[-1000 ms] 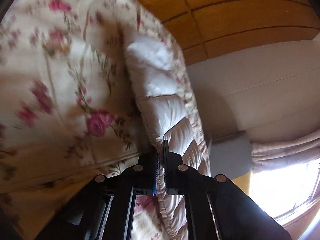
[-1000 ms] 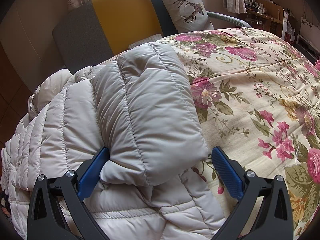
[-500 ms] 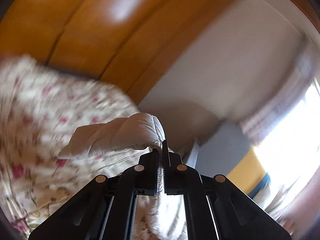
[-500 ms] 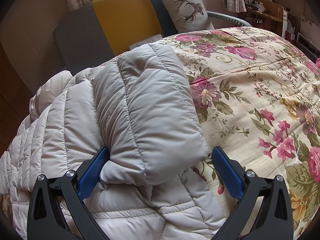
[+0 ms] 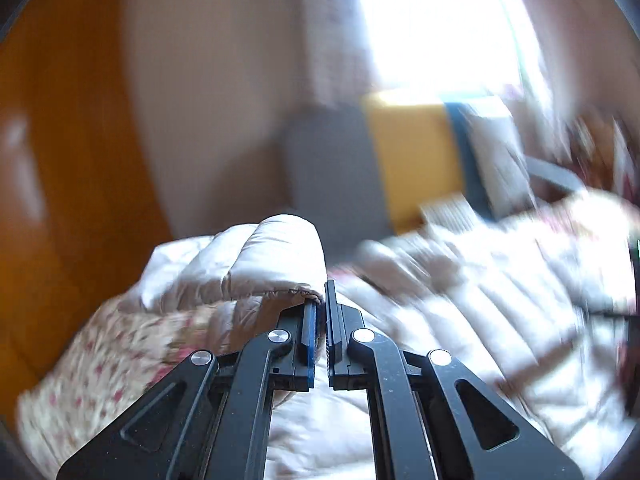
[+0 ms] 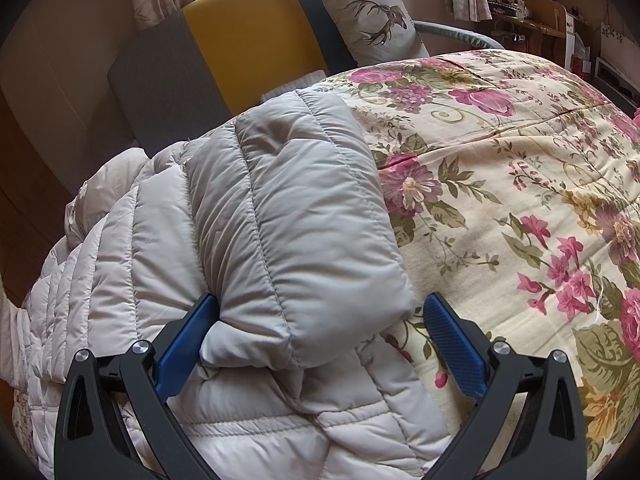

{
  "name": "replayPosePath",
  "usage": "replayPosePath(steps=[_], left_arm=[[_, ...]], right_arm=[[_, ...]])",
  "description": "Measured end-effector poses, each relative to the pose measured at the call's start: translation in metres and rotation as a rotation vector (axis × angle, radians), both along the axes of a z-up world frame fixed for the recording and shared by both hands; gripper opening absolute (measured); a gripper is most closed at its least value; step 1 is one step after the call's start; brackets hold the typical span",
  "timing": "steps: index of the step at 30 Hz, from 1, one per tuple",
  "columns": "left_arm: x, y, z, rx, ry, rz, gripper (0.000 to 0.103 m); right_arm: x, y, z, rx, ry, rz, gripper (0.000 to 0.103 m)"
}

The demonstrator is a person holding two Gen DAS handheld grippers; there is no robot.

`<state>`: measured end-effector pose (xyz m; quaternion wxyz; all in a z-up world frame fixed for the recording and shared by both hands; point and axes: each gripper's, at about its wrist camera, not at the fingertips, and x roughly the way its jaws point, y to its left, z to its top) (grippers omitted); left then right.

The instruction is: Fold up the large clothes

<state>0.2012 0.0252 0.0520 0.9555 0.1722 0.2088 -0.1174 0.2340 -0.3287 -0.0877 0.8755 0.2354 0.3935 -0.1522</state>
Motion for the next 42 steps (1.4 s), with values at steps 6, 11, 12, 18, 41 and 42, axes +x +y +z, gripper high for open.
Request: replayPosePath(steps=[6, 11, 12, 18, 41, 42], left_arm=[[0.003, -0.086, -0.08, 0.306, 0.143, -0.155, 0.003], [-0.002, -0.111, -0.103, 0.371, 0.182, -0.176, 0.012], [-0.003, -0.112, -0.101, 0.364, 0.179, -0.177, 0.012], [-0.025, -0.119, -0.078, 0.265, 0.14, -0.291, 0.077], [0.085, 0.104, -0.068, -0.32, 0.364, 0.287, 0.066], [0.085, 0.112, -0.073, -0.335, 0.376, 0.295, 0.066]], right_arm=[[0.001, 0.0, 0.0, 0.007, -0.004, 0.0, 0.101], [0.001, 0.001, 0.0, 0.011, -0.007, 0.0, 0.101], [0.001, -0.001, -0.001, 0.012, -0.008, 0.0, 0.101], [0.001, 0.0, -0.001, 0.017, -0.011, 0.0, 0.101], [0.082, 0.119, 0.056, -0.267, -0.01, 0.271, 0.101], [0.09, 0.124, 0.043, -0.283, 0.038, 0.289, 0.101]])
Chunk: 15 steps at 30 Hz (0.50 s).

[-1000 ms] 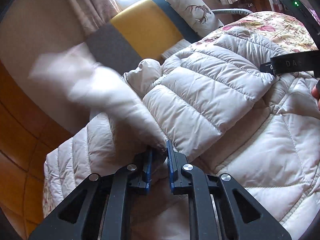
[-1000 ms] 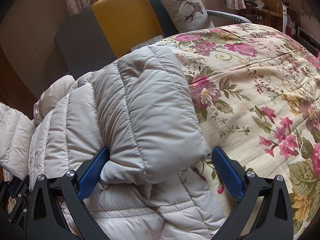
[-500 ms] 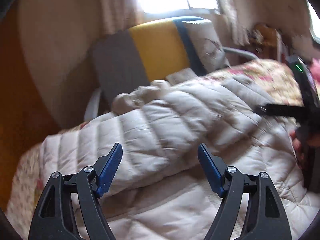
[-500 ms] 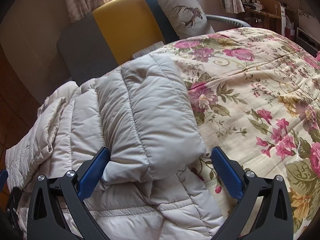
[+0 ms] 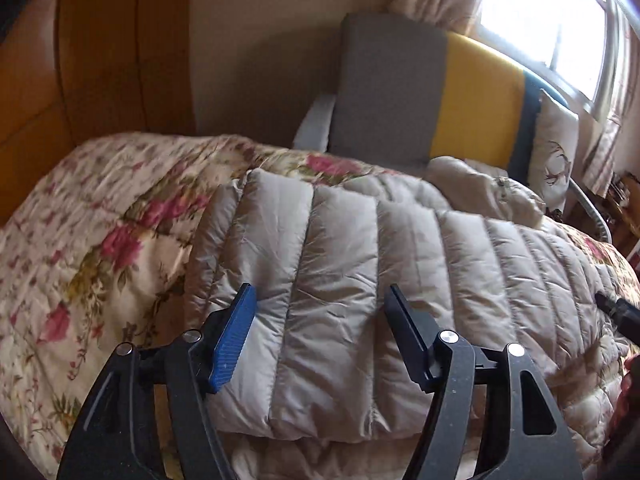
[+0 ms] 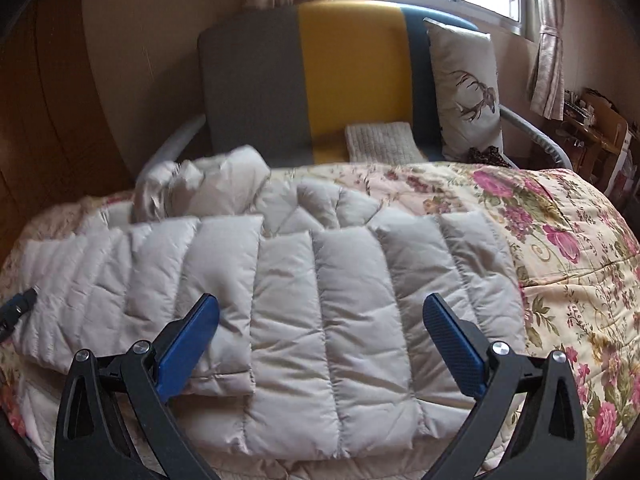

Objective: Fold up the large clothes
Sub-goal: 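Grasp the jacket hem with both grippers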

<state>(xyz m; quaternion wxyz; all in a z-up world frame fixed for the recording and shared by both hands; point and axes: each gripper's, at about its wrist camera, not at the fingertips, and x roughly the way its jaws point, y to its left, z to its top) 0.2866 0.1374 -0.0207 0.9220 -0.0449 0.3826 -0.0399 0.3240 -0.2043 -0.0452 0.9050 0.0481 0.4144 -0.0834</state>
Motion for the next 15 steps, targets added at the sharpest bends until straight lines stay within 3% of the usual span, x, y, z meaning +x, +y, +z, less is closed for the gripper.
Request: replayPosePath(steps=[3, 5, 6, 11, 15], left_arm=[[0.005, 0.011, -0.021, -0.058, 0.051, 0.006, 0.066], [0.007, 0.01, -0.029, -0.049, 0.05, -0.012, 0.066], [0.011, 0.009, -0.036, -0.03, 0.05, -0.025, 0.066], [0.018, 0.015, -0.042, -0.078, 0.074, -0.021, 0.068], [-0.014, 0.021, -0.019, -0.09, 0.044, -0.015, 0.084]], right_arm=[[-0.001, 0.015, -0.023, -0.092, -0.011, 0.018, 0.101], [0.004, 0.021, -0.028, -0.124, -0.012, 0.018, 0.101], [0.007, 0.021, -0.031, -0.121, -0.007, 0.02, 0.101], [0.011, 0.016, -0.036, -0.056, -0.003, 0.026, 0.101], [-0.004, -0.01, -0.023, 0.026, 0.009, 0.035, 0.101]])
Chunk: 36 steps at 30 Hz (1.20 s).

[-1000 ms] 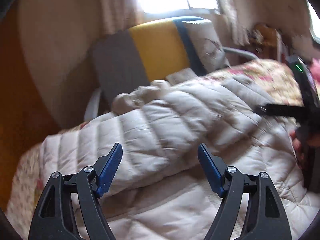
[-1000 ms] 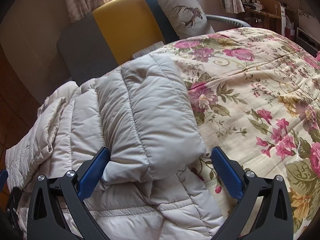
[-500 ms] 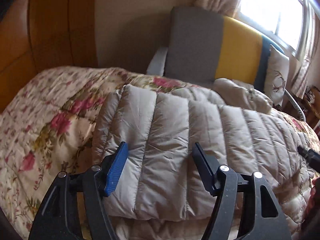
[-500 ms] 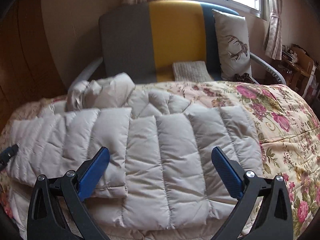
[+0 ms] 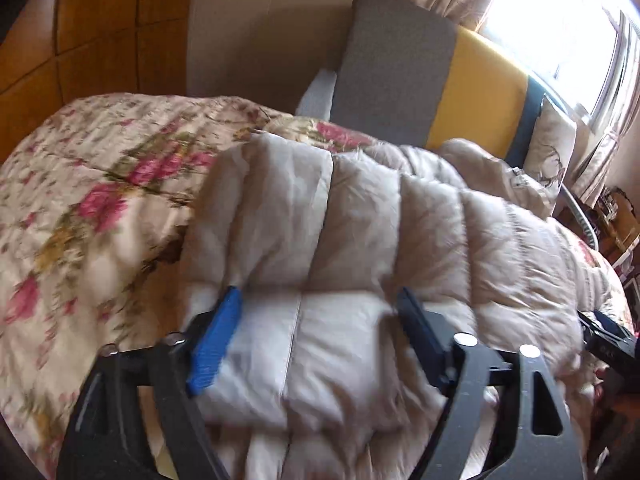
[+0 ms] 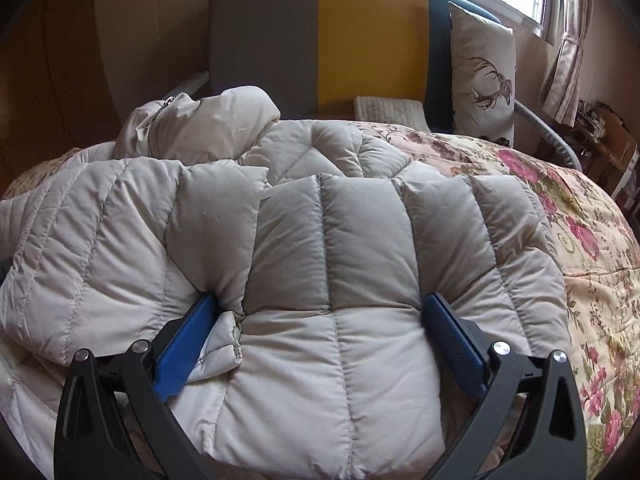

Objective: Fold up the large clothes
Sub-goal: 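Grasp the jacket hem with both grippers, then lift the jacket hem with both grippers and fold it toward the collar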

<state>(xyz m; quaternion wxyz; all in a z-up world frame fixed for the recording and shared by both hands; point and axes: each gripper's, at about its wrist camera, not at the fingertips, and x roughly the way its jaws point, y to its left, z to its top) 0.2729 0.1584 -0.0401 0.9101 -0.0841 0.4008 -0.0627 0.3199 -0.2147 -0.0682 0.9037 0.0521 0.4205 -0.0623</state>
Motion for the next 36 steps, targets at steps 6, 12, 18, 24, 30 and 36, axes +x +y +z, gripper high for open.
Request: replayPosePath(steps=[6, 12, 18, 24, 30, 36], left_arm=[[-0.084, 0.012, 0.031, -0.023, -0.122, -0.061, 0.091], [-0.158, 0.028, 0.022, 0.003, -0.128, -0.087, 0.091], [-0.214, 0.061, -0.007, -0.095, -0.053, -0.067, 0.091], [-0.254, 0.068, -0.024, -0.133, -0.041, -0.109, 0.091], [-0.279, 0.066, -0.031, -0.262, -0.007, -0.176, 0.091], [-0.291, 0.068, -0.053, -0.364, 0.059, -0.213, 0.088]], right_arm=[[-0.074, -0.028, 0.04, 0.126, -0.057, 0.002, 0.101], [-0.161, -0.058, 0.05, 0.143, -0.069, 0.013, 0.101], [-0.242, -0.112, 0.041, 0.255, -0.072, -0.042, 0.101], [-0.292, -0.143, 0.009, 0.455, -0.024, -0.028, 0.088], [-0.324, -0.132, -0.007, 0.63, -0.06, 0.039, 0.085], [-0.342, -0.117, -0.021, 0.716, -0.059, 0.112, 0.085]])
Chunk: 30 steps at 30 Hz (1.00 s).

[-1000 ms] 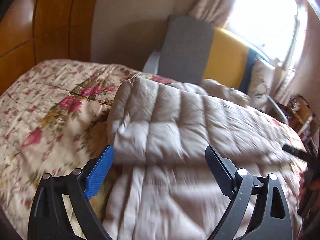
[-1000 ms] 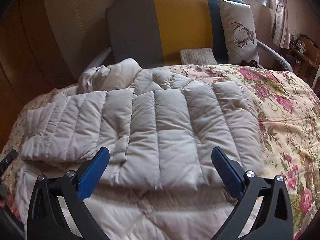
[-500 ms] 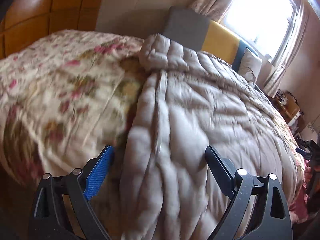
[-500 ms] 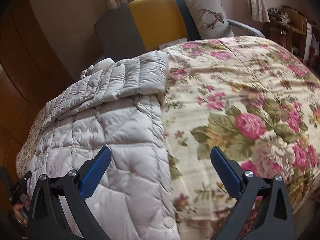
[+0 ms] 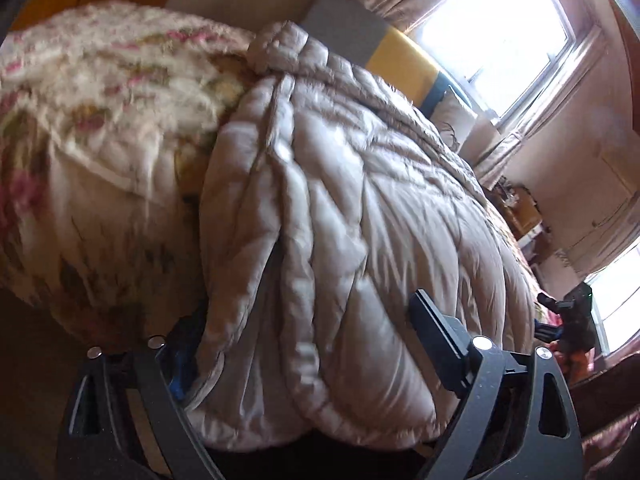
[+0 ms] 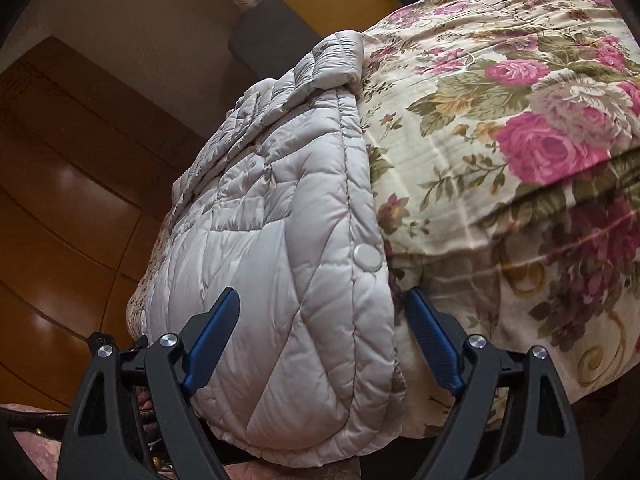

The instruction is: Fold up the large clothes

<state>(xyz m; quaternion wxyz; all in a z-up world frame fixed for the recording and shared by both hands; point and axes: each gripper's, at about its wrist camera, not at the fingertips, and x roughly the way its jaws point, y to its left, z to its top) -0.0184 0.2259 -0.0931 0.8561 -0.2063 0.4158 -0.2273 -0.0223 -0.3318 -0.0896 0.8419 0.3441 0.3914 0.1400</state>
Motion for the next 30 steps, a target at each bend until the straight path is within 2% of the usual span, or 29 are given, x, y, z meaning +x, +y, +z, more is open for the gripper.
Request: replayPosePath(steps=[3, 6, 10, 13, 14, 18, 21, 24, 26, 28, 30], left_arm=[[-0.006, 0.0, -0.005, -0.025, 0.005, -0.029, 0.087], [-0.008, 0.001, -0.008, -0.053, 0.013, -0.044, 0.087], [-0.012, 0.011, -0.009, 0.004, 0.008, -0.004, 0.083], [-0.01, 0.019, -0.011, -0.075, 0.035, 0.008, 0.083], [-0.01, 0.014, -0.014, -0.099, 0.047, -0.015, 0.083], [-0.014, -0.017, -0.022, -0.151, 0.089, -0.169, 0.082], [-0.015, -0.032, -0.022, -0.192, 0.102, -0.246, 0.072], [-0.012, -0.035, -0.021, -0.266, 0.119, -0.237, 0.058], [-0.006, -0.038, -0.016, -0.311, 0.122, -0.228, 0.04], [-0.009, -0.043, -0.002, -0.347, 0.077, -0.232, 0.031], [-0.012, -0.047, 0.01, -0.34, 0.022, -0.24, 0.028]], right_arm=[[-0.008, 0.0, -0.009, 0.098, 0.0, 0.022, 0.085], [-0.013, 0.0, -0.015, 0.147, 0.004, 0.004, 0.084], [-0.017, 0.0, -0.014, 0.157, 0.002, -0.002, 0.079], [-0.019, 0.0, -0.017, 0.166, 0.004, -0.009, 0.068], [-0.018, 0.0, -0.019, 0.177, 0.004, -0.005, 0.064], [-0.021, 0.008, -0.021, 0.179, -0.007, 0.043, 0.064], [-0.018, 0.006, -0.03, 0.212, 0.011, 0.052, 0.064], [-0.018, 0.004, -0.037, 0.283, 0.007, 0.042, 0.064], [-0.016, 0.009, -0.036, 0.302, 0.003, 0.061, 0.061], [-0.014, 0.014, -0.033, 0.313, -0.013, 0.098, 0.057], [-0.011, 0.02, -0.029, 0.287, -0.021, 0.121, 0.053]])
